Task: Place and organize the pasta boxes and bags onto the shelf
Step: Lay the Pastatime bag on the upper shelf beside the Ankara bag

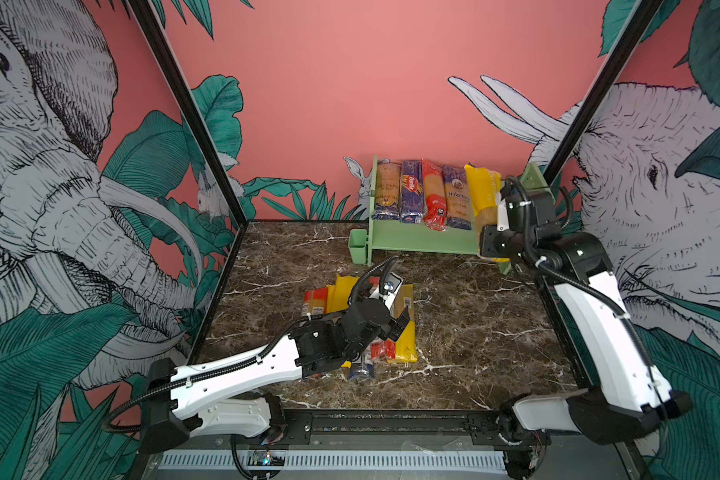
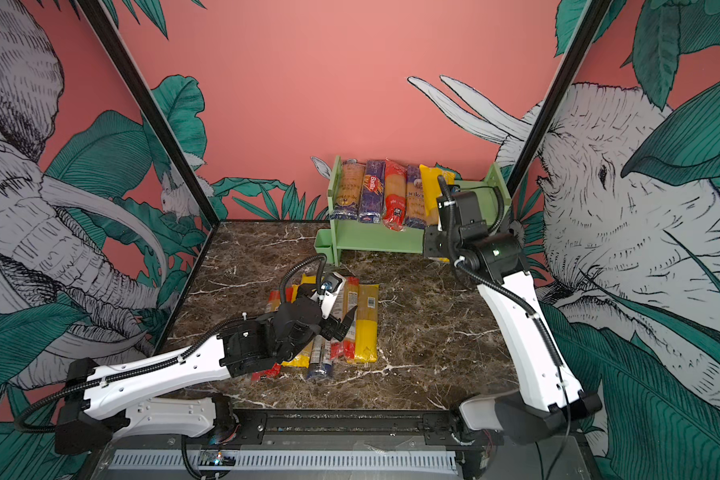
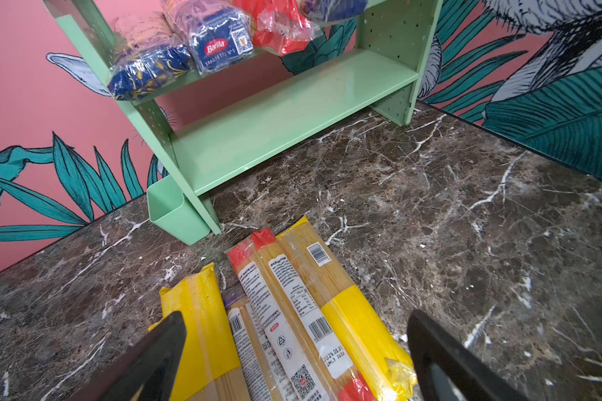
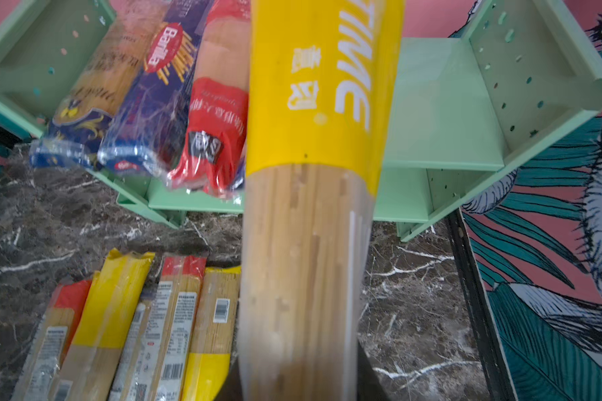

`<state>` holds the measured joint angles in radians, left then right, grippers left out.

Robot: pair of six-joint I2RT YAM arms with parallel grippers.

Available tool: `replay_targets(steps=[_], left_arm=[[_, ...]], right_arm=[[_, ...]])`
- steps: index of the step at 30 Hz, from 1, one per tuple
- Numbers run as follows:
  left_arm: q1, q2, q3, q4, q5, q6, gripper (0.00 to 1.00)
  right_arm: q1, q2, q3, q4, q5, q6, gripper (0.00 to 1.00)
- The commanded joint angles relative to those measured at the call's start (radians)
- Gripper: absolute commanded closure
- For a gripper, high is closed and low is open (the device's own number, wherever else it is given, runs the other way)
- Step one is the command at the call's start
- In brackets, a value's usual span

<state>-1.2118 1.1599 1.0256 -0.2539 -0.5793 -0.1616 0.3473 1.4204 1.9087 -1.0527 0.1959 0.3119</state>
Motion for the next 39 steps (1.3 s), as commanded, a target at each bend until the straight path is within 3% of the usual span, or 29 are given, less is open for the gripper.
replay_targets(steps=[1,8,15,31,36,39], left_arm=[[0.012,-0.035,0.002,0.025,0.011,0.017,0.01],[0.029,-0.061,-0.019,0.034,-0.005,0.028,0.01],[0.037,-0.088,-0.032,0.028,-0.024,0.036,0.01],[0.045,-0.093,-0.042,0.026,-0.029,0.021,0.01],[0.045,-0.092,-0.038,0.019,-0.03,0.009,0.01],[0.045,-0.098,-0.041,0.005,-0.054,-0.011,0.01]], right_arm=[[-0.08,0.081,0.157,0.203,-0.116,-0.054,1.0],[-0.215,0.324,0.381,0.209,-0.235,-0.054,1.0],[-0.266,0.482,0.524,0.185,-0.286,-0.058,1.0],[-0.295,0.538,0.464,0.188,-0.316,-0.055,1.0],[-0.295,0.505,0.406,0.215,-0.313,-0.044,0.48],[-0.295,0.454,0.338,0.264,-0.304,-0.044,0.31]])
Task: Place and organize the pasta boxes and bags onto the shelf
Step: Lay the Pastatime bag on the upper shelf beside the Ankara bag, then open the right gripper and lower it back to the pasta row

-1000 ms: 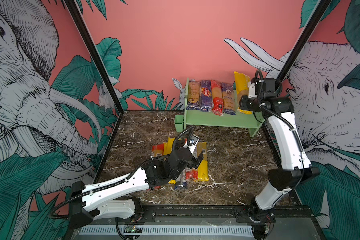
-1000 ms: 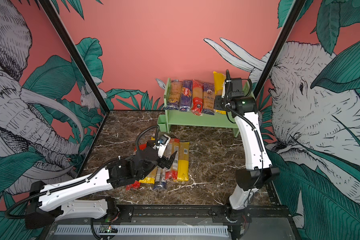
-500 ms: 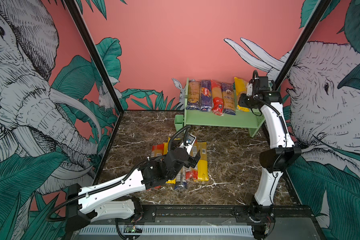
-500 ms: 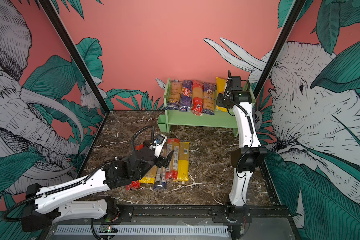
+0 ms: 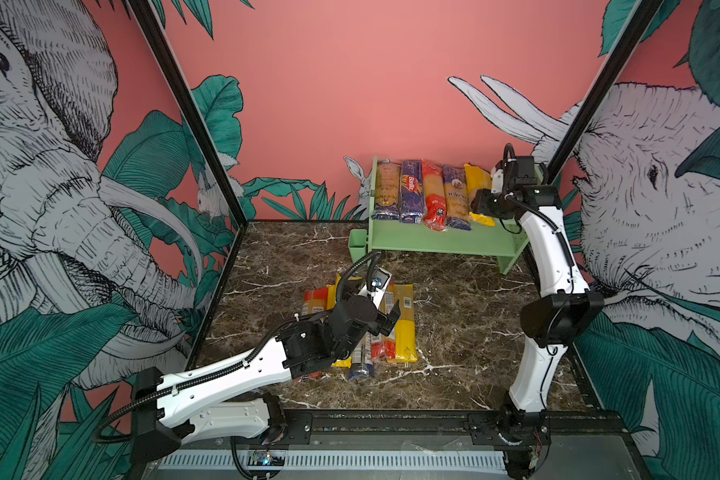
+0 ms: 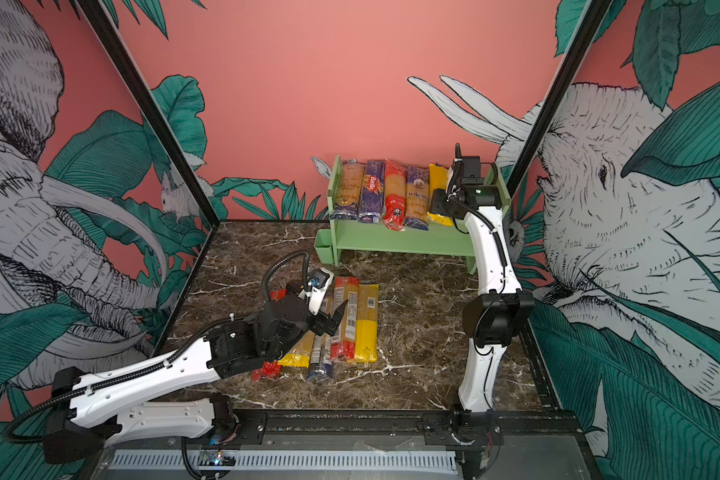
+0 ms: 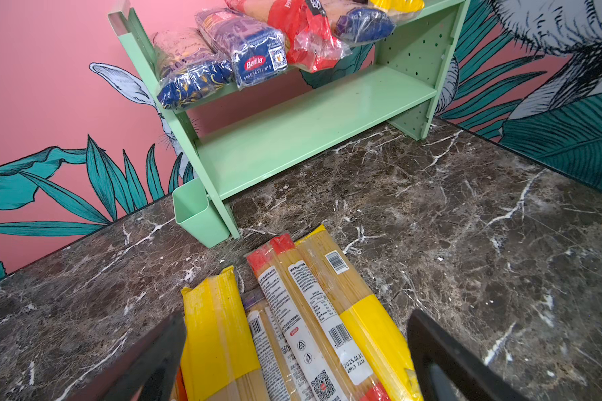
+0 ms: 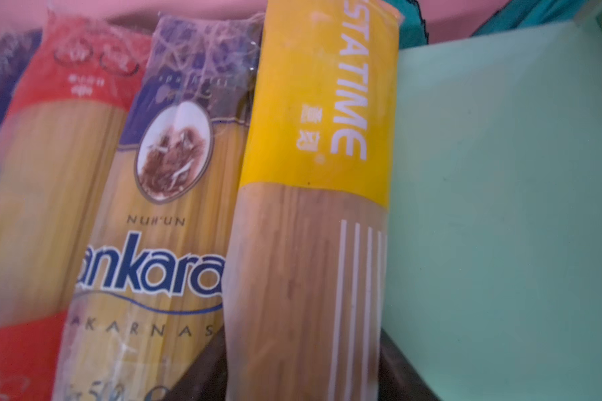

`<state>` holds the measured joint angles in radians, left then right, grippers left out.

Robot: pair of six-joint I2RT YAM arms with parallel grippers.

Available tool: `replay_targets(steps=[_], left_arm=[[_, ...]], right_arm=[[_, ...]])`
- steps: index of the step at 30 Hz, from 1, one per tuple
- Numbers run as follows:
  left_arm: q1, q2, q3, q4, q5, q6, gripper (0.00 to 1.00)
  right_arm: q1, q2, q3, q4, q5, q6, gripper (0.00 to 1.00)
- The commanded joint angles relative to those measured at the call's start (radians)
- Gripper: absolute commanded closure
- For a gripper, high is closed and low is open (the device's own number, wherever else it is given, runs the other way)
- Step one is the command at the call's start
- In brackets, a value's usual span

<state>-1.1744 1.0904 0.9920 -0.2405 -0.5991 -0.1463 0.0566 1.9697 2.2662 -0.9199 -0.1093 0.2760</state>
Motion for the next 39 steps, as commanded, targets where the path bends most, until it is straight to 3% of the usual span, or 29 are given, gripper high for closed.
replay_targets(steps=[1,2,9,12,16,22,28,34,39], left_arm=[[0.008,-0.033,-0.009,-0.012,-0.044,-0.031,0.01],[0.007,-0.038,-0.01,-0.021,-0.052,-0.036,0.01],[0.008,-0.101,-0.03,-0.043,-0.047,-0.066,0.01],[0.008,-0.136,-0.055,-0.047,-0.044,-0.09,0.01],[0.007,-0.194,-0.095,-0.067,-0.044,-0.117,0.01],[0.008,-0.325,-0.129,-0.208,-0.103,-0.167,0.01],[0.007,-0.512,-0.205,-0.308,-0.121,-0.246,0.01],[0.007,-0.594,-0.238,-0.459,-0.093,-0.311,0.01],[0.008,-0.614,-0.249,-0.515,-0.053,-0.335,0.01]], right_arm=[[-0.004,-0.107,-0.029,0.135,0.008,-0.01,0.28],[-0.004,-0.117,-0.028,0.13,0.017,-0.013,0.17],[-0.005,-0.19,-0.038,0.102,0.039,-0.013,0.09],[-0.003,-0.267,-0.122,0.117,0.023,0.009,0.07],[0.041,-0.464,-0.353,0.178,0.029,0.027,0.07],[0.221,-0.744,-0.682,0.183,0.109,0.054,0.07],[0.398,-0.966,-1.012,0.234,0.1,0.21,0.06],[0.617,-1.055,-1.236,0.259,0.198,0.33,0.07],[0.785,-1.03,-1.369,0.342,0.272,0.425,0.08]])
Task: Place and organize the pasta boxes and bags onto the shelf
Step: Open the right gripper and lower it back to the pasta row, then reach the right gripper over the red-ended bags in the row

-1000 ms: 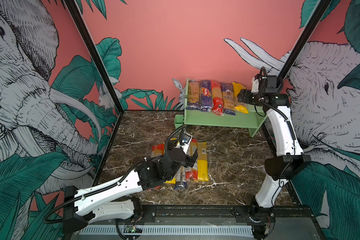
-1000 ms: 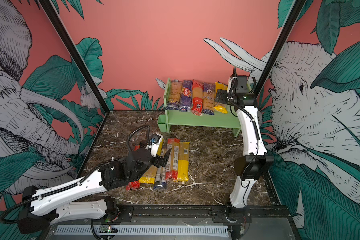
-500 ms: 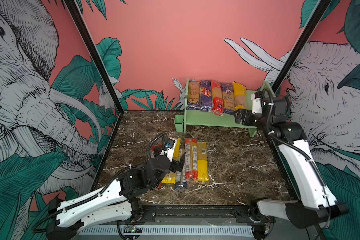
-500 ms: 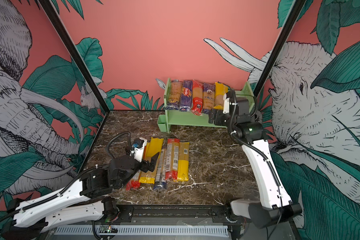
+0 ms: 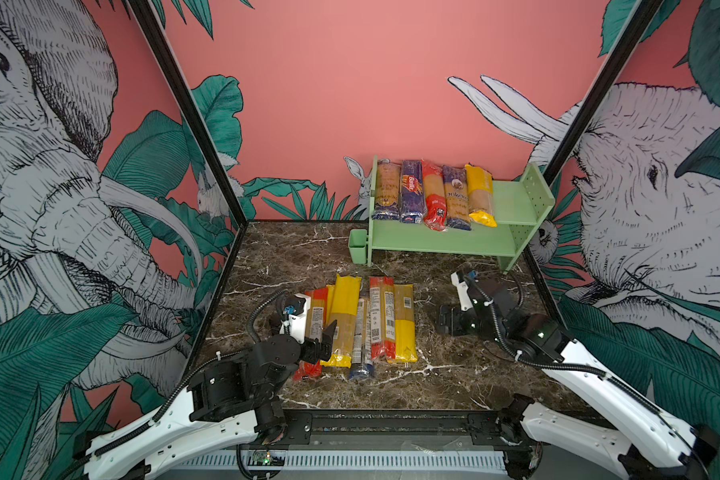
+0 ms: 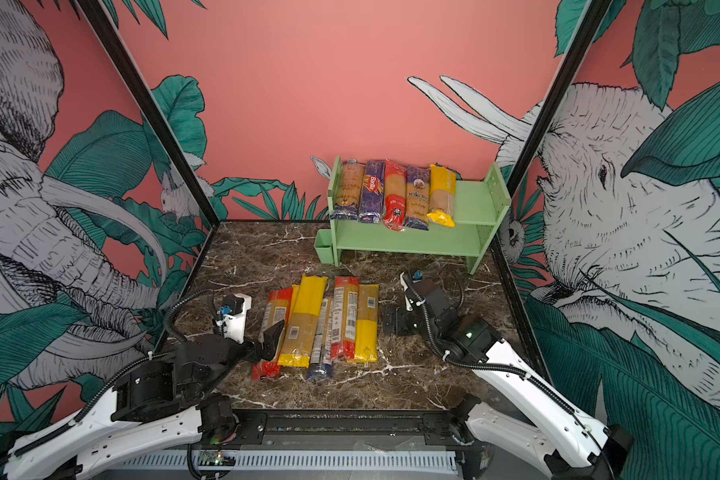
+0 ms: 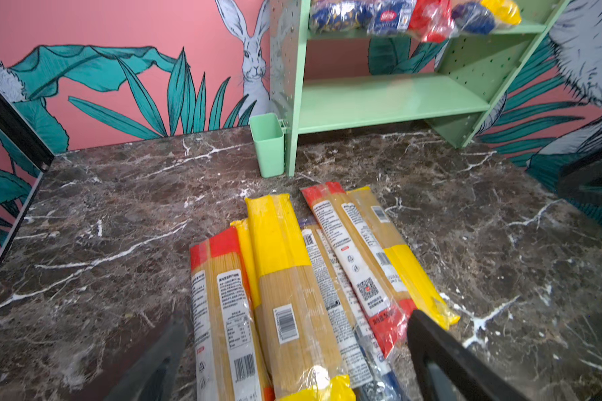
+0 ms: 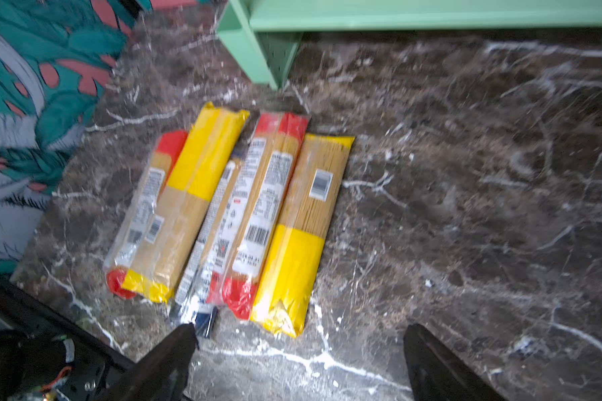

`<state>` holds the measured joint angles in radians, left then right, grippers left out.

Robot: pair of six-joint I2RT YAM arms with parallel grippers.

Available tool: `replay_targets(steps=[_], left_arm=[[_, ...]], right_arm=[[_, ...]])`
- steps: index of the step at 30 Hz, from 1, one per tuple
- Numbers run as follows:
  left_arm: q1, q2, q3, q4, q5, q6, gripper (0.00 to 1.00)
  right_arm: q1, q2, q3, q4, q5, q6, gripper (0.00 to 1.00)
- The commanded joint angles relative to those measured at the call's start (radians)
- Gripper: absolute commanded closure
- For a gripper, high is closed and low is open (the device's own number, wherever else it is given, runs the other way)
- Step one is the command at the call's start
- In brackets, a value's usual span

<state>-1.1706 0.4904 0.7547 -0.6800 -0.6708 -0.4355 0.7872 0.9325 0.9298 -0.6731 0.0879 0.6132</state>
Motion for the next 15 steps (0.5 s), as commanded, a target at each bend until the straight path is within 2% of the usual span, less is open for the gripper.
replay_targets(steps=[1,9,15], left_arm=[[0.004,-0.02,-0.014,-0.076,0.022,-0.047,0.01],[0.003,-0.062,-0.011,-0.108,0.004,-0.04,0.01],[0.004,-0.086,-0.009,-0.131,0.006,-0.043,0.01]], right_arm=[[0.084,0.028,-0.046,0.11,0.088,0.098,0.08],[0.25,0.292,-0.048,0.266,0.162,0.14,0.06],[0.279,0.484,-0.009,0.363,0.19,0.152,0.04]])
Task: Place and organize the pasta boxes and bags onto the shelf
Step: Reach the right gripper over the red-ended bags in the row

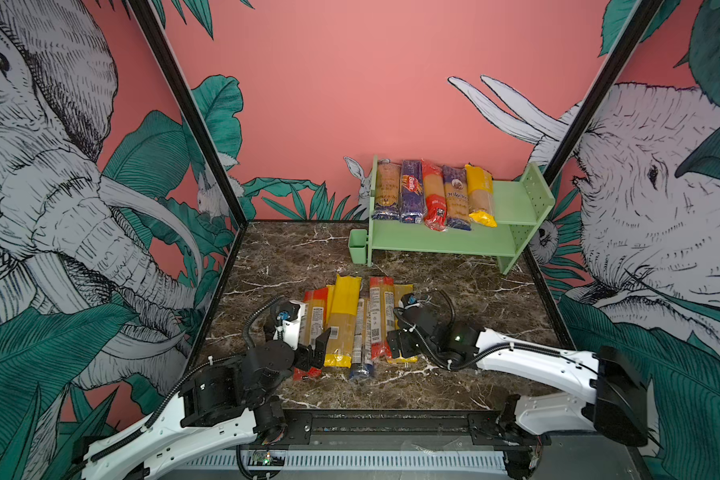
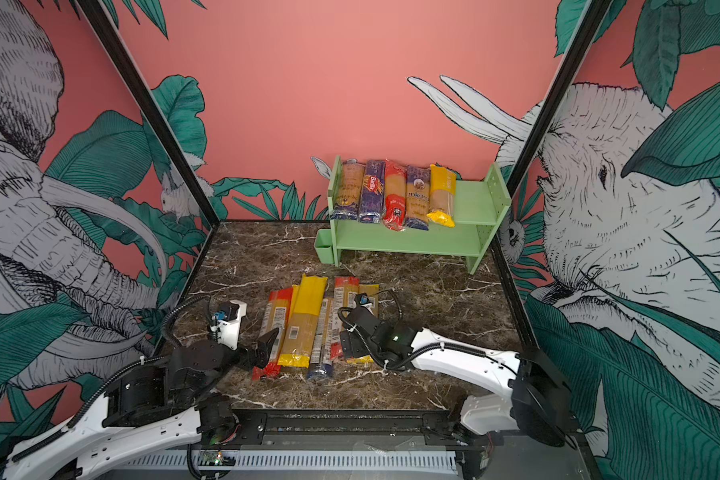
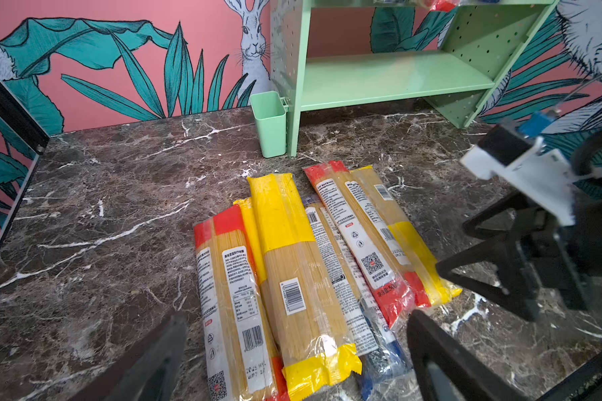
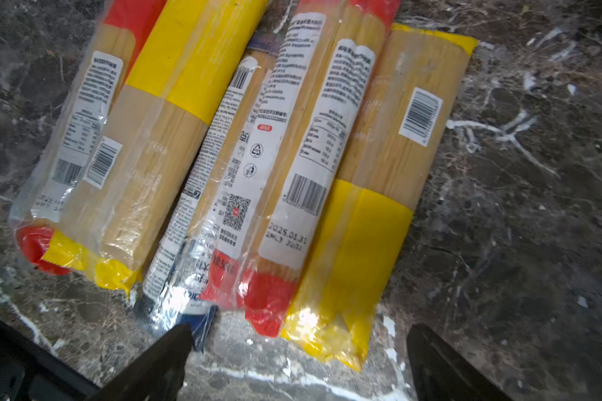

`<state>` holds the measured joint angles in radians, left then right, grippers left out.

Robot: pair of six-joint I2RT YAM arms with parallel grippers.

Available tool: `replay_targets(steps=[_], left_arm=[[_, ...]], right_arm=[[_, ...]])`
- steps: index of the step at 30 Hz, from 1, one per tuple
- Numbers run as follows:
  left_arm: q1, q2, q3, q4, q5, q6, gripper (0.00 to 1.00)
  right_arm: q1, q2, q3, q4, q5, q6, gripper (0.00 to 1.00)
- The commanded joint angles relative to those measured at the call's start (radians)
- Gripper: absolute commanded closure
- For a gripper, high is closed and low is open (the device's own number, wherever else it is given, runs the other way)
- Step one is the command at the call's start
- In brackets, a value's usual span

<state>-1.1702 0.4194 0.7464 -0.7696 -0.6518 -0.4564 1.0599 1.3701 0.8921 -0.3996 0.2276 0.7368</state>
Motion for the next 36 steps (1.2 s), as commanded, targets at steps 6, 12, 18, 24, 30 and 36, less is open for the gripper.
replay_targets(steps=[6,12,18,24,30,36], left_arm=[[0.003,-0.046,0.006,-0.075,-0.029,-0.024,0.01],[0.003,-0.064,0.003,-0.086,-0.049,-0.015,0.01],[0.003,-0.062,0.0,-0.083,-0.052,-0.006,0.01],[0.004,-0.061,-0.005,-0.066,-0.056,-0.001,0.01],[0.003,-0.052,-0.004,-0.052,-0.043,-0.008,0.01],[0.003,-0.053,0.002,-0.059,-0.043,-0.029,0.01]], right_arm=[[0.005,0.194,0.087,0.139,0.026,0.018,0.04],[0.005,0.359,0.179,0.131,0.001,-0.002,0.05],[0.007,0.469,0.228,0.06,0.025,0.061,0.07],[0.007,0.459,0.167,0.061,0.031,0.113,0.09],[0.008,0.43,0.148,0.021,0.063,0.137,0.1],[0.001,0.424,0.144,-0.066,0.09,0.185,0.11]])
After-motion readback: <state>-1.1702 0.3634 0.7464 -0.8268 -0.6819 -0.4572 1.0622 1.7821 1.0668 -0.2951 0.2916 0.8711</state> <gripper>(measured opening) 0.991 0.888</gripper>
